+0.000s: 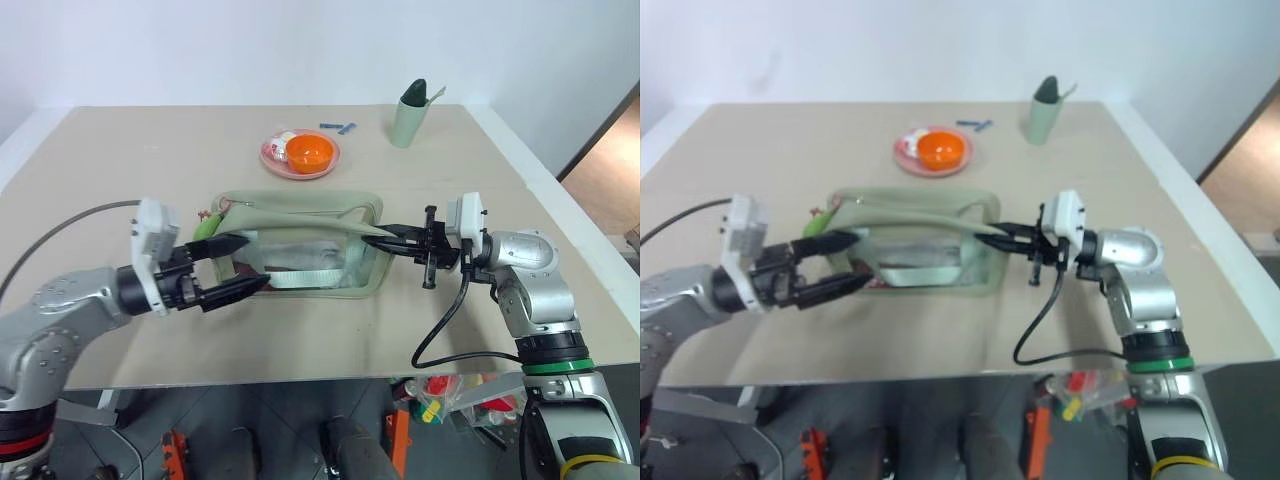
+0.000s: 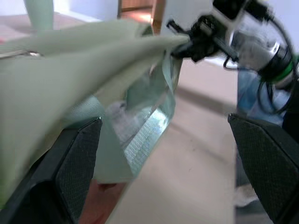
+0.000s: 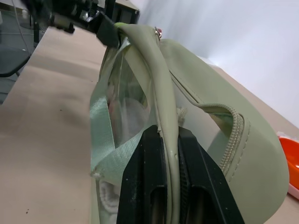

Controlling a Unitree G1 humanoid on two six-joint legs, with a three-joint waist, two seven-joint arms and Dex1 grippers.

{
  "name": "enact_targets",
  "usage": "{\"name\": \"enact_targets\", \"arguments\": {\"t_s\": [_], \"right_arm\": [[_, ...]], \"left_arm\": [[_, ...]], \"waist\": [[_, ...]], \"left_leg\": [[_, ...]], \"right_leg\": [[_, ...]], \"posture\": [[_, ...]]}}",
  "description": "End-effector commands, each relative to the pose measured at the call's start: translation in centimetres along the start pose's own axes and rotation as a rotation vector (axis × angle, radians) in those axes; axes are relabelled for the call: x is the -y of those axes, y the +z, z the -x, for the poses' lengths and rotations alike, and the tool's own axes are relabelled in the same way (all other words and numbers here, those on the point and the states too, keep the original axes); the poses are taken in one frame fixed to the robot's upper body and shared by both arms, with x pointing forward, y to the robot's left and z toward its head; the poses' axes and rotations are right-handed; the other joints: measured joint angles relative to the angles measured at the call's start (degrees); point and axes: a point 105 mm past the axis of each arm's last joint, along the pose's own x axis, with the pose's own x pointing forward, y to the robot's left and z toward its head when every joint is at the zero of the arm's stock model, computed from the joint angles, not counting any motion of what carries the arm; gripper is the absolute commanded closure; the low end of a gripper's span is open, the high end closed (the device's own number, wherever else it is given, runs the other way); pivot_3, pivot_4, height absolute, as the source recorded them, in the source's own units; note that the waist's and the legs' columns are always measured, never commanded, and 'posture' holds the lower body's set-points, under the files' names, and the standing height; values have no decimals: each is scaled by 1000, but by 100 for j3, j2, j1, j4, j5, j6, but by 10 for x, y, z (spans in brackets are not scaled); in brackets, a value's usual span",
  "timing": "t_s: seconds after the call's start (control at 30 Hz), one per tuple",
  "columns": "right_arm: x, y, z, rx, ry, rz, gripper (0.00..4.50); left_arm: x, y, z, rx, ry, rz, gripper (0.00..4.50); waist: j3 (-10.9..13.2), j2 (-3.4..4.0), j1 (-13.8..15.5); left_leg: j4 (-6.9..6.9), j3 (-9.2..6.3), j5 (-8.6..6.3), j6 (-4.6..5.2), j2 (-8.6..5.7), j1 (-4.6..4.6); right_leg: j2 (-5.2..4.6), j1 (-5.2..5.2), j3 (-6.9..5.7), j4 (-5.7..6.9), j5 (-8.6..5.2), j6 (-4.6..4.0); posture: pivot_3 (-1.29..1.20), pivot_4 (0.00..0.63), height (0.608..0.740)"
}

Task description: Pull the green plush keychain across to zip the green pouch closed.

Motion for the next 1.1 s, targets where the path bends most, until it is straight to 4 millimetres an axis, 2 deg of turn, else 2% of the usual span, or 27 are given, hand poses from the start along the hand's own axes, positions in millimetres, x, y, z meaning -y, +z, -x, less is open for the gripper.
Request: {"name": "enact_targets", "arguments": {"t_s": [0.03,0.1,0.23,0.33,0.43,0.67,0.9,1.07,1.1], "right_arm": [[-2,3,-2,-2,0,-16,4446],[-2,4,-3,-8,-5,-32,4446],[0,2,-3,-28,-10,-63,4446],[4,7,-5,-20,-37,-120,4446],[5,14,-9,-18,-34,-153,4446],[2,15,-12,-31,-26,-148,4446],[0,12,-11,-40,-40,-144,4446],[-2,10,-10,-54,-43,-140,4446],[-3,10,-9,-57,-45,-137,4500]], "left_arm": [[14,11,19,-21,-6,2,0],[16,11,30,-44,23,-5,0],[6,18,48,1,170,-70,0],[-7,22,57,61,299,-150,0],[-20,19,62,64,414,-247,0],[-35,7,55,86,453,-280,0],[-39,-7,37,123,364,-135,0],[-39,-5,34,141,316,-71,0],[-40,-5,33,142,314,-64,546]], "waist": [[0,0,-10],[0,0,-2],[-1,-1,-2],[-1,-1,-1],[-1,-2,-5],[-3,-4,-4],[-4,-6,-7],[-4,-6,-9],[-4,-6,-8]], "left_leg": [[-2,0,0,0,1,1],[-3,-1,0,0,1,2],[0,1,0,-1,0,5],[2,3,0,-1,-1,11],[3,7,1,-2,-2,15],[-1,8,0,-2,0,11],[-3,6,0,-2,4,10],[-3,4,0,-2,7,9],[-3,2,1,-2,7,9]], "right_leg": [[0,-1,0,1,-2,-4],[-1,0,-5,1,-11,-19],[-4,1,-7,0,-13,-28],[-7,4,-6,-1,-12,-31],[-8,5,-4,0,-8,-35],[-4,1,-4,-1,-6,-38],[0,0,-4,-1,-6,-37],[4,-1,-6,0,-5,-36],[4,0,-7,-1,-5,-36]], "posture": [[0,150,740],[0,150,740],[0,150,740],[0,150,740],[0,150,740],[0,150,740],[0,150,740],[0,150,740],[0,150,740]]}}
